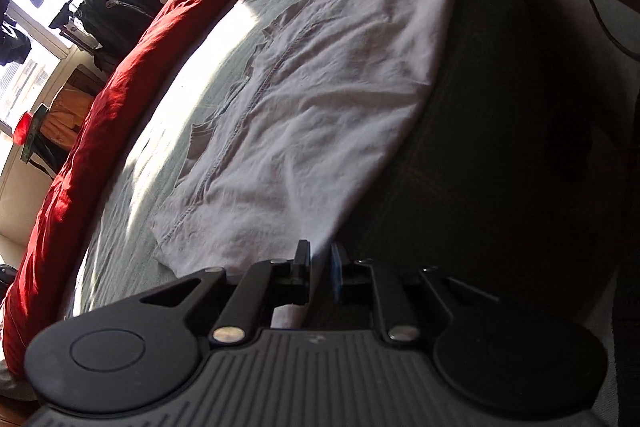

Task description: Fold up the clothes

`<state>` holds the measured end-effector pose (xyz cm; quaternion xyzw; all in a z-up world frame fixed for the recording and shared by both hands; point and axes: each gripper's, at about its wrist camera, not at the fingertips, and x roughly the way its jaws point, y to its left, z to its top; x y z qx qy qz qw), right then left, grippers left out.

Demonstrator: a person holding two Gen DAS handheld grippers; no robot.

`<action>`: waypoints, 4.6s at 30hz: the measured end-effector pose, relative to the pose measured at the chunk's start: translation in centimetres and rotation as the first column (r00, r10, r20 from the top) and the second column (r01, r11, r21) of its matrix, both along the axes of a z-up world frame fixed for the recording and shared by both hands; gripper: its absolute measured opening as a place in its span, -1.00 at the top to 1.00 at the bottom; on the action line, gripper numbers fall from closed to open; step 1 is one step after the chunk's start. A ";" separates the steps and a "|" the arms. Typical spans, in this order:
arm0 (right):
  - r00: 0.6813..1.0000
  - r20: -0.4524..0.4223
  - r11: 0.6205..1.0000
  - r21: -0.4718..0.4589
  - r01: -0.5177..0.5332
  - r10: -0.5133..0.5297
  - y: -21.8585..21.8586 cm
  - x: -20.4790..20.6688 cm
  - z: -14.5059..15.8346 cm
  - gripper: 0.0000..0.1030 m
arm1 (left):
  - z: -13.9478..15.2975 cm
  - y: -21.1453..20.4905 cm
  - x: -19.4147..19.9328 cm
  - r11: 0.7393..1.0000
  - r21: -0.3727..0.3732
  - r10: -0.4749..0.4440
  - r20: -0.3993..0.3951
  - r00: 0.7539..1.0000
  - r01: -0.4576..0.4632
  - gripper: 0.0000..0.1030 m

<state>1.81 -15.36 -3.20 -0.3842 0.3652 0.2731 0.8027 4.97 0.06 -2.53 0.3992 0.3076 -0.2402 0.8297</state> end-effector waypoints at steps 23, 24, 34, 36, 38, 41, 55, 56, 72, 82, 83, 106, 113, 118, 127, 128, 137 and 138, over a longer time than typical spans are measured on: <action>0.909 -0.186 0.783 0.462 0.417 -0.374 -5.6 2.0 -3.3 -0.33 | -2.3 3.1 3.4 0.855 -0.395 0.273 -0.211 0.939 -0.337 -0.13; 0.903 -0.180 0.768 0.478 0.427 -0.391 -6.1 1.9 -2.7 -0.34 | -1.8 3.2 3.5 0.854 -0.394 0.283 -0.199 0.938 -0.341 -0.20; 0.850 -0.230 0.672 0.529 0.518 -0.475 -7.5 2.7 -3.9 -0.52 | -3.0 5.8 5.5 0.749 -0.444 0.379 -0.320 0.868 -0.491 -0.47; 0.851 -0.231 0.661 0.546 0.514 -0.471 -8.0 2.0 -3.9 -0.53 | -2.5 6.2 5.3 0.744 -0.450 0.377 -0.328 0.867 -0.494 -0.48; 0.845 -0.239 0.636 0.569 0.521 -0.478 -8.4 2.0 -3.1 -0.56 | -1.6 6.5 5.4 0.739 -0.456 0.378 -0.328 0.866 -0.496 -0.49; 0.850 -0.218 0.615 0.606 0.503 -0.480 -8.4 2.7 -1.8 -0.63 | -0.1 6.6 6.5 0.703 -0.523 0.359 -0.324 0.875 -0.482 -0.61; 0.840 -0.262 0.566 0.640 0.520 -0.475 -6.4 6.1 -4.1 -0.89 | -2.2 11.0 8.9 0.495 -0.626 0.431 -0.425 0.796 -0.602 -0.64; 0.844 -0.268 0.562 0.648 0.514 -0.464 -6.5 6.1 -4.3 -1.00 | -1.9 11.0 9.0 0.495 -0.623 0.433 -0.427 0.794 -0.605 -0.64; 0.853 -0.171 0.660 0.565 0.495 -0.494 -3.7 5.9 -5.5 -1.00 | -2.8 10.2 10.9 0.552 -0.599 0.399 -0.421 0.814 -0.580 -0.76; 0.839 -0.227 0.601 0.608 0.519 -0.495 -4.8 7.6 -2.1 -1.00 | 1.0 9.5 12.9 0.531 -0.650 0.341 -0.423 0.839 -0.543 -0.80; 0.836 -0.236 0.580 0.626 0.521 -0.496 -5.0 8.1 -1.7 -1.00 | 1.3 9.2 13.4 0.526 -0.662 0.328 -0.422 0.845 -0.535 -0.81; 0.763 -0.423 0.358 0.700 0.618 -0.489 -7.0 18.8 -1.6 -1.00 | -0.8 8.8 22.4 0.367 -0.717 0.228 -0.549 0.804 -0.593 -0.81; 0.867 -0.382 0.530 0.687 0.498 -0.319 -1.0 23.3 -1.1 -1.00 | -2.1 7.3 27.0 0.317 -0.700 0.145 -0.631 0.762 -0.640 -0.81; 0.868 -0.367 0.603 0.625 0.496 -0.334 1.3 26.3 -3.7 -1.00 | -4.6 7.9 29.1 0.267 -0.674 0.144 -0.679 0.720 -0.689 -0.81; 0.877 -0.298 0.613 0.628 0.478 -0.378 0.1 25.1 -0.9 -1.00 | -3.1 7.0 29.1 0.293 -0.700 0.118 -0.649 0.752 -0.651 -0.81; 0.875 -0.292 0.616 0.625 0.480 -0.387 -0.2 24.5 -0.7 -1.00 | -3.0 6.7 28.9 0.302 -0.704 0.102 -0.647 0.755 -0.643 -0.81; 0.758 -0.397 0.485 0.595 0.642 -0.517 -4.6 24.6 -3.4 -1.00 | -3.5 5.6 29.9 0.324 -0.674 0.151 -0.656 0.740 -0.664 -0.83; 0.761 -0.388 0.481 0.603 0.636 -0.520 -4.7 24.0 -2.7 -1.00 | -2.7 5.7 29.2 0.341 -0.676 0.163 -0.641 0.750 -0.653 -0.83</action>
